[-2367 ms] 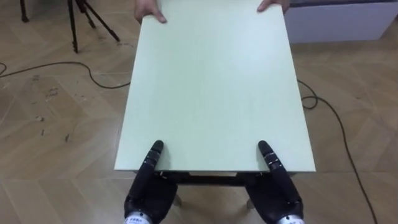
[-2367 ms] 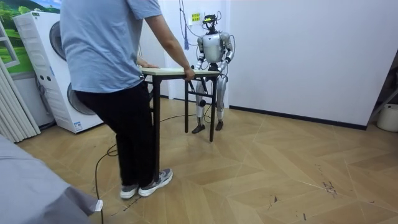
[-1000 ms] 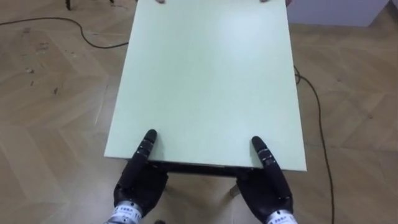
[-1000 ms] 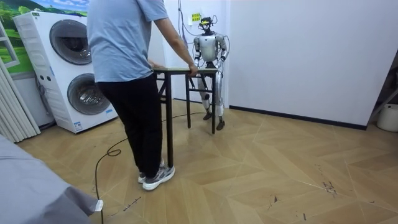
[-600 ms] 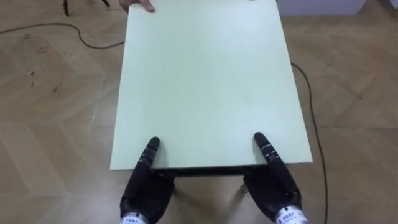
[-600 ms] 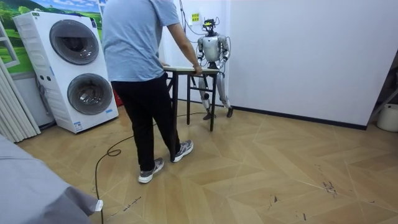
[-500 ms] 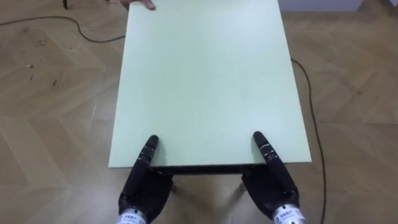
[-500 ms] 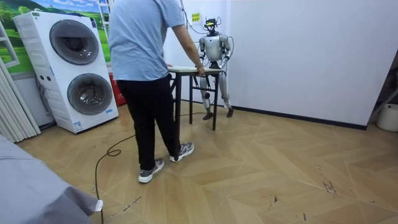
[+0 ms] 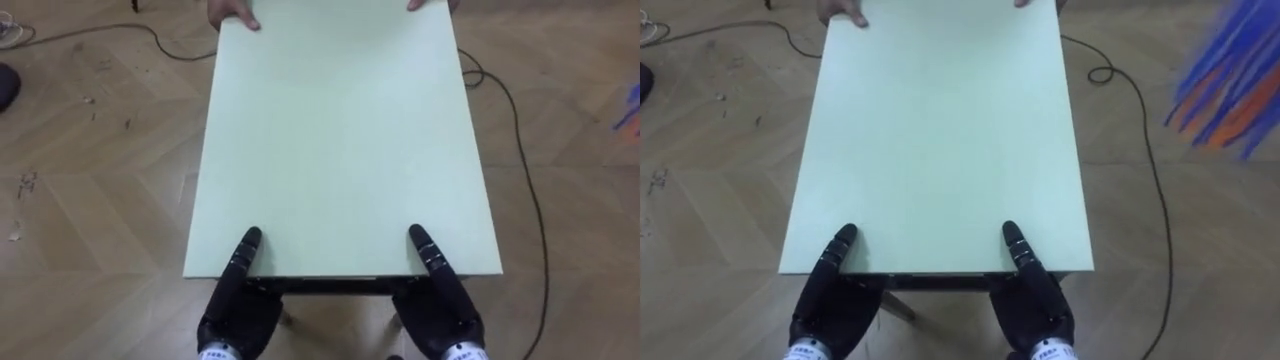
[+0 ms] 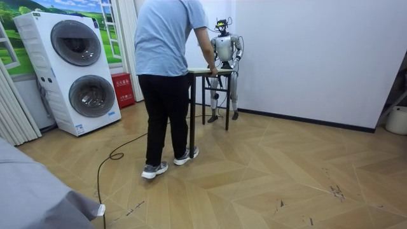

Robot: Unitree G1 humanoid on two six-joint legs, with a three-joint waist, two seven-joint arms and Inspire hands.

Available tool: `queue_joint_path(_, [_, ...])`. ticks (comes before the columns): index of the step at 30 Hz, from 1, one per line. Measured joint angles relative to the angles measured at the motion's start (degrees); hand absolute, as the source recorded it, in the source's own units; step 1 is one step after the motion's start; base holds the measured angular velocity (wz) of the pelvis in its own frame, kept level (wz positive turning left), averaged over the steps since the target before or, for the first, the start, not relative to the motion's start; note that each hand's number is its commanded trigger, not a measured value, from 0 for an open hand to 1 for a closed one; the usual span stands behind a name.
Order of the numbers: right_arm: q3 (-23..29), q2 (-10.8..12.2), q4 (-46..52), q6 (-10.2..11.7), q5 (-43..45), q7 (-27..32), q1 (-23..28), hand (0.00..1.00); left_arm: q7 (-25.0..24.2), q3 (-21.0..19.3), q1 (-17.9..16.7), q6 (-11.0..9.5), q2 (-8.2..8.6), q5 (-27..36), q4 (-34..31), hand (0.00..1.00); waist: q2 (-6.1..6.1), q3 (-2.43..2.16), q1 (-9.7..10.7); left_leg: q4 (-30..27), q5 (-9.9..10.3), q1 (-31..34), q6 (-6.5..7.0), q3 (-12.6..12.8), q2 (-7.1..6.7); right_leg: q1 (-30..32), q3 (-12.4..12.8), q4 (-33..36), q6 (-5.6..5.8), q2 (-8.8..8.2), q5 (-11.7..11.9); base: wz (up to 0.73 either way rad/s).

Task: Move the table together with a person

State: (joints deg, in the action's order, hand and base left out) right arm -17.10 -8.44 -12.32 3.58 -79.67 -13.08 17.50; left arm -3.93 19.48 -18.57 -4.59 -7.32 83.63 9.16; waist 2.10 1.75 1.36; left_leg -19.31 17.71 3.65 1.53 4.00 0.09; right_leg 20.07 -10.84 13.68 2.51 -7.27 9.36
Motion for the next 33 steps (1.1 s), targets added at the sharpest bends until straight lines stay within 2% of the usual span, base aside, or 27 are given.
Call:
queue_joint_path(1, [0.0,-0.1,0.0,0.0,0.0,0.0,0.1,1.00,0.0,0.0,0.0,0.2,0.00,0.0,0.0,1.00,-0.02,0.03,0.2,-0.4,-0.3,0.7,0.60,0.0,0.02,0.1,0.6,0.1,1.13,-0.28,0.6,0.41])
queue_joint_path(2, [0.6,0.2,0.1,0.1,-0.1,-0.2,1.0,1.00,0.3,0.0,0.1,0.7,0.01,-0.4,0.1,1.00,0.04,0.12,1.2,-1.0,-0.9,1.9,0.66,0.0,0.70,0.1,1.7,4.7,1.28,-0.96,-3.1,0.78])
queue_joint_path(3, [1.2,0.7,0.2,0.3,-0.2,-0.9,2.5,1.00,0.4,0.2,0.2,1.0,0.02,-1.5,0.1,1.00,-0.10,0.06,2.0,-0.8,-1.9,2.5,-0.01,1.3,1.96,-0.5,1.9,11.8,0.85,-1.95,-9.3,0.89])
queue_joint_path(4, [1.4,1.1,0.2,0.5,-0.4,-1.2,3.2,1.00,0.4,0.3,0.2,1.2,-0.01,-2.3,0.1,1.00,-0.40,0.03,2.3,-0.4,-2.6,2.5,-0.41,2.0,2.43,-1.4,2.0,14.6,1.04,-2.32,-12.1,0.84])
queue_joint_path(5, [1.2,1.3,0.2,0.9,-1.3,-1.6,4.0,1.00,0.4,0.6,0.2,1.2,-0.27,-2.8,0.0,1.00,-1.16,0.01,2.3,0.1,-3.6,2.6,-1.14,2.6,2.43,-3.7,2.4,17.3,1.69,-2.62,-16.7,0.39])
queue_joint_path(6, [0.3,1.0,0.2,1.2,-1.6,-1.6,4.1,1.00,0.4,0.6,0.1,1.2,-0.59,-2.9,0.0,1.00,-1.60,0.03,1.5,0.1,-4.0,2.5,-1.72,3.1,2.22,-5.3,3.8,16.2,1.89,-2.18,-18.9,0.15])
queue_joint_path(7, [0.2,1.0,0.1,1.4,-1.6,-1.6,4.0,1.00,0.4,0.6,0.0,1.2,-0.64,-2.9,-0.1,1.00,-1.64,0.06,0.9,0.0,-4.1,2.5,-1.92,3.3,2.29,-5.4,4.3,15.6,1.58,-1.74,-19.0,-0.16])
queue_joint_path(8, [-0.2,0.9,-0.1,1.9,-1.8,-1.6,4.0,1.00,0.4,0.6,-0.1,1.3,-0.61,-3.0,-0.1,1.00,-1.39,0.04,0.1,0.1,-4.3,2.7,-2.87,3.4,2.42,-5.5,4.3,14.2,1.21,-0.77,-18.7,-0.17])
queue_joint_path(10, [-0.6,0.4,-0.1,1.9,-3.0,-1.4,3.9,1.00,0.3,0.3,-0.4,1.2,-0.76,-3.4,-0.5,1.00,-1.49,-0.02,-1.2,0.7,-4.9,2.7,-3.80,2.9,3.31,-6.2,3.8,11.4,0.54,0.67,-20.1,-0.21])
queue_joint_path(11, [-1.1,0.0,-0.1,1.9,-3.5,-1.4,3.7,1.00,0.3,0.3,-0.6,1.1,-0.90,-3.4,-0.8,1.00,-1.65,-0.10,-2.4,1.3,-5.5,2.7,-4.01,2.2,3.70,-6.5,2.8,9.7,-0.54,1.30,-20.3,-0.26])
queue_joint_path(12, [-1.5,-0.3,-0.1,1.9,-3.8,-1.4,3.6,1.00,0.3,0.5,-0.8,0.8,-1.13,-3.4,-0.9,1.00,-1.71,-0.10,-2.9,1.7,-5.9,2.6,-4.24,1.9,4.45,-7.1,2.3,8.0,-1.24,2.16,-19.3,-0.20])
queue_joint_path(15, [-2.1,-0.4,-0.1,1.9,-4.6,-1.2,3.6,1.00,0.3,0.7,-0.9,0.2,-1.52,-3.3,-0.9,1.00,-2.21,0.03,-3.2,1.8,-6.4,2.5,-5.01,1.6,5.60,-7.8,1.2,6.6,-2.15,3.27,-18.2,-0.01])
queue_joint_path(21, [-2.6,-0.9,-0.1,1.5,-5.4,-0.7,3.2,1.00,0.3,0.8,-0.9,0.0,-2.10,-3.0,-0.9,1.00,-2.48,0.03,-3.5,2.6,-6.9,2.8,-5.79,1.3,6.64,-8.1,1.0,4.9,-2.95,4.65,-16.5,-0.01])
queue_joint_path(28, [-3.1,-1.7,-0.1,1.5,-5.1,-0.7,2.7,1.00,0.0,1.0,-1.4,0.0,-2.43,-1.5,-0.9,1.00,-2.39,-0.03,-3.4,3.2,-7.3,3.1,-6.11,0.2,6.78,-8.0,-0.4,4.4,-3.42,4.71,-16.0,0.08])
queue_joint_path(33, [-4.2,-2.9,0.1,2.0,-3.4,-0.7,1.6,1.00,-1.2,1.2,-3.1,-0.7,-2.26,0.5,-0.9,1.00,-2.30,-0.12,-3.4,4.3,-7.8,2.7,-6.20,-1.0,6.71,-8.4,-1.0,4.0,-3.49,4.80,-14.3,0.12])
